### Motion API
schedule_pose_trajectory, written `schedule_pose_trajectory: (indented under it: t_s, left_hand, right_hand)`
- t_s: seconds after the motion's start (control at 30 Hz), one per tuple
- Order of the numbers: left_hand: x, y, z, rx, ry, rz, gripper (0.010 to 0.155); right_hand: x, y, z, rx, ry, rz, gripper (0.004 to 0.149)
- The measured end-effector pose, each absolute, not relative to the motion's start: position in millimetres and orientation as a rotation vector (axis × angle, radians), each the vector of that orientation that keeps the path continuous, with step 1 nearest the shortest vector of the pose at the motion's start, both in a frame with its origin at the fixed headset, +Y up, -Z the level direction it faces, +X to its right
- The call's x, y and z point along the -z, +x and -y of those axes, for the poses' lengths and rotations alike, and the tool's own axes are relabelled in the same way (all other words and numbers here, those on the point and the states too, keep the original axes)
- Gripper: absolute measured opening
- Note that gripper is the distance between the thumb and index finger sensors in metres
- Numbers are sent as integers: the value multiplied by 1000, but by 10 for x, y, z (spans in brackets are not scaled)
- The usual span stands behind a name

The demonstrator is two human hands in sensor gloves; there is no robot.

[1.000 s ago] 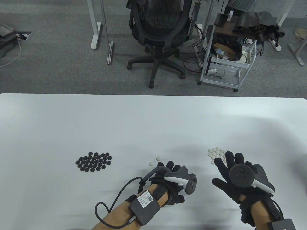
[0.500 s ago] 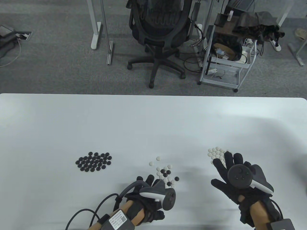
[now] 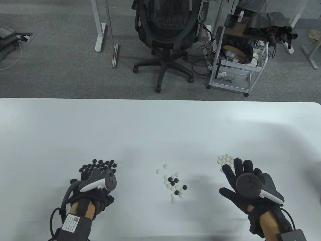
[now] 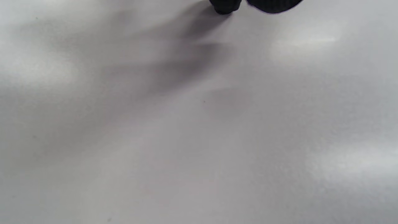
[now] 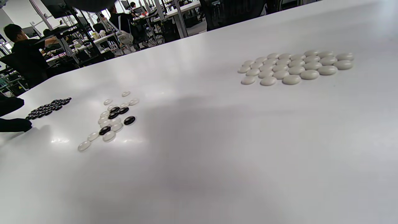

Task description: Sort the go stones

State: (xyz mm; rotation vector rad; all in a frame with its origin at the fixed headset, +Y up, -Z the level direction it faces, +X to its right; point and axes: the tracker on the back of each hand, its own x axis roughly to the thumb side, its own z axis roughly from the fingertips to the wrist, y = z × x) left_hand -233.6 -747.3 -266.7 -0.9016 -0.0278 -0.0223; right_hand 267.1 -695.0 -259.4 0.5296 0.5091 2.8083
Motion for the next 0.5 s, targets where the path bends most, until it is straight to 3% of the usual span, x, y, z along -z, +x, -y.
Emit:
schedule_pose_trajectory:
  t_s: [0.5]
  left_hand:
    - [2934, -2430, 7481, -13, -899, -54, 62]
  right_hand:
    - [2601, 2697, 6942, -2795, 521, -511, 80]
